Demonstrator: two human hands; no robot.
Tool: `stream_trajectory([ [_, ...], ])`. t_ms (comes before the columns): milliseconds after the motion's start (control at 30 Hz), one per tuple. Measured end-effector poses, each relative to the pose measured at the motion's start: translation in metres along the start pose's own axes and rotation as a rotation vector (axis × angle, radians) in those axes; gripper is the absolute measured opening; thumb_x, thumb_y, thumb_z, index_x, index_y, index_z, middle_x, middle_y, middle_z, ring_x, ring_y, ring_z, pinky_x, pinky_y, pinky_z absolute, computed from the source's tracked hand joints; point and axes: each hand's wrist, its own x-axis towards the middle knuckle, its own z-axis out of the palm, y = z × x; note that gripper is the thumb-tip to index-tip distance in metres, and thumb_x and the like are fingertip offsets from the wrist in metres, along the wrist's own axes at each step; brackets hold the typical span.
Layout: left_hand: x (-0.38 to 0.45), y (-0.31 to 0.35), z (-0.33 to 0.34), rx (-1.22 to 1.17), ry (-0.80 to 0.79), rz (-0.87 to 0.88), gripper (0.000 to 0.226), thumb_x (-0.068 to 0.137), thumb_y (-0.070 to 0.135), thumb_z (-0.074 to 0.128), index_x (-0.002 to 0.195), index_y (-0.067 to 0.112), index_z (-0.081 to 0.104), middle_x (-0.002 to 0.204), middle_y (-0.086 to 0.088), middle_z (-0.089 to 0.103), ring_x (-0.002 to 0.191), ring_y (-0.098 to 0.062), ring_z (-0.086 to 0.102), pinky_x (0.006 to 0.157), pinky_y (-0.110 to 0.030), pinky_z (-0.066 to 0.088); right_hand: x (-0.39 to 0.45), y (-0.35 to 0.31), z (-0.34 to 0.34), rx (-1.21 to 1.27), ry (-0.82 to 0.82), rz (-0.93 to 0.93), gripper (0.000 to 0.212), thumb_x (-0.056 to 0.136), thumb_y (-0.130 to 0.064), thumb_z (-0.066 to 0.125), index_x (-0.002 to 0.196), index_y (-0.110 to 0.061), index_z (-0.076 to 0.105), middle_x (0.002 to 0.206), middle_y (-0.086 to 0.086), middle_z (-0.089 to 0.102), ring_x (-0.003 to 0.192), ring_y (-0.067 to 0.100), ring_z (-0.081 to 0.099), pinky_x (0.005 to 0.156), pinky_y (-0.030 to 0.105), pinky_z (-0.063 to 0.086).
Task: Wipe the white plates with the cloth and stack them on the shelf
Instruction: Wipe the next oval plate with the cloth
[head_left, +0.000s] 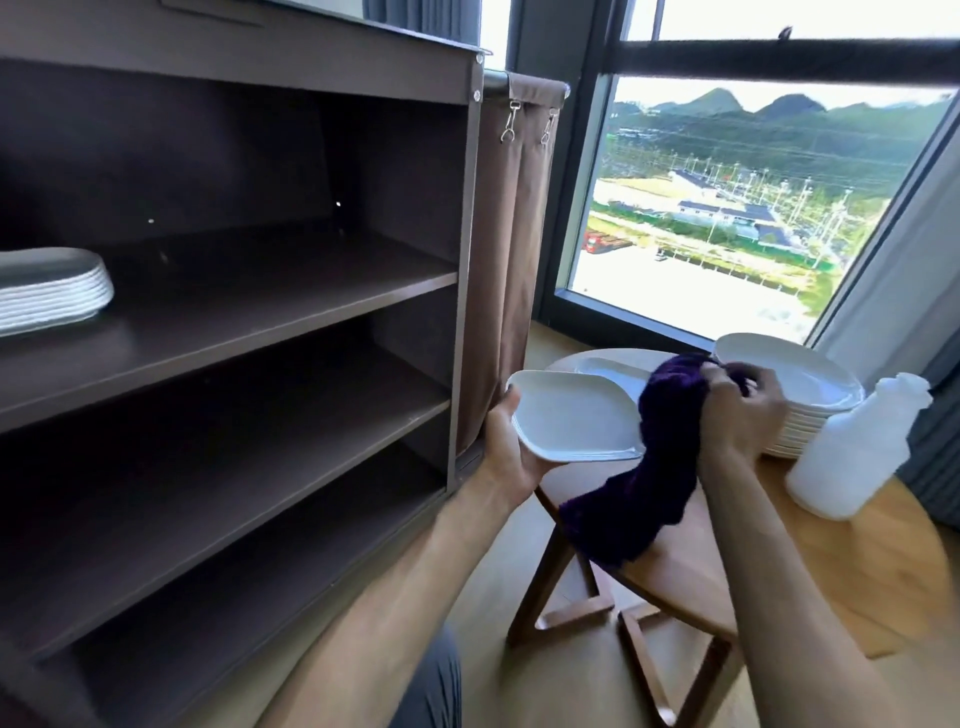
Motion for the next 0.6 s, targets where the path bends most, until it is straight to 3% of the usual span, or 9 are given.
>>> stream_trajectory([
  [100, -0.004, -0.002, 0.01, -0.018, -0.023, 0.013, 0.051, 0.107, 0.049, 0.033, 0.126, 0.012, 0.063, 0.11, -0.018, 0.073, 0.109, -0.037, 0.065, 0.091, -0.051, 0.054, -0.011, -0.001, 0.021, -0.391, -0.258, -0.074, 0.018, 0.083, -0.022, 0.07, 0.1, -0.022, 0.074, 0.101, 0.004, 0.073, 0.093, 0.022, 0.065, 0.088, 0.033, 0.052],
  [200, -0.008, -0.004, 0.013, 0.095, -0.063, 0.049, 0.046, 0.109, 0.046, 0.032, 0.118, 0.015, 0.065, 0.1, -0.012, 0.075, 0.095, -0.028, 0.069, 0.08, -0.042, 0.059, -0.027, 0.002, 0.033, -0.56, -0.3, -0.065, 0.021, 0.083, -0.027, 0.068, 0.101, -0.022, 0.078, 0.105, 0.01, 0.075, 0.102, 0.031, 0.067, 0.091, 0.035, 0.053],
  [300, -0.011, -0.002, 0.016, 0.184, -0.066, 0.079, 0.048, 0.109, 0.045, 0.033, 0.125, 0.013, 0.065, 0.109, -0.012, 0.076, 0.098, -0.026, 0.072, 0.073, -0.036, 0.061, -0.039, -0.007, 0.039, -0.45, -0.336, 0.004, 0.022, 0.08, -0.038, 0.075, 0.093, -0.021, 0.078, 0.094, 0.003, 0.075, 0.098, 0.026, 0.068, 0.094, 0.037, 0.053],
  [400, -0.008, 0.0, 0.023, 0.223, -0.097, 0.098, 0.054, 0.108, 0.051, 0.035, 0.138, 0.015, 0.061, 0.128, -0.015, 0.07, 0.117, -0.029, 0.067, 0.083, -0.038, 0.06, -0.056, -0.023, 0.048, -0.22, -0.409, -0.016, 0.016, 0.075, -0.036, 0.079, 0.087, -0.026, 0.077, 0.083, -0.01, 0.074, 0.085, 0.011, 0.07, 0.085, 0.032, 0.057],
  [533, -0.009, 0.012, 0.034, 0.243, -0.103, 0.165, 0.052, 0.106, 0.057, 0.034, 0.123, 0.022, 0.069, 0.109, -0.005, 0.077, 0.1, -0.016, 0.073, 0.078, -0.031, 0.058, -0.081, -0.043, 0.052, -0.104, -0.524, -0.19, 0.008, 0.083, -0.026, 0.077, 0.091, -0.027, 0.081, 0.079, -0.014, 0.072, 0.074, -0.006, 0.067, 0.064, 0.004, 0.045],
  [600, -0.007, 0.017, 0.034, 0.189, -0.095, 0.191, 0.057, 0.104, 0.059, 0.036, 0.121, 0.015, 0.068, 0.108, -0.012, 0.074, 0.098, -0.022, 0.073, 0.078, -0.033, 0.06, -0.083, -0.045, 0.049, -0.123, -0.618, -0.149, 0.011, 0.081, -0.018, 0.078, 0.089, -0.025, 0.082, 0.076, -0.008, 0.074, 0.07, -0.004, 0.067, 0.062, 0.008, 0.049],
])
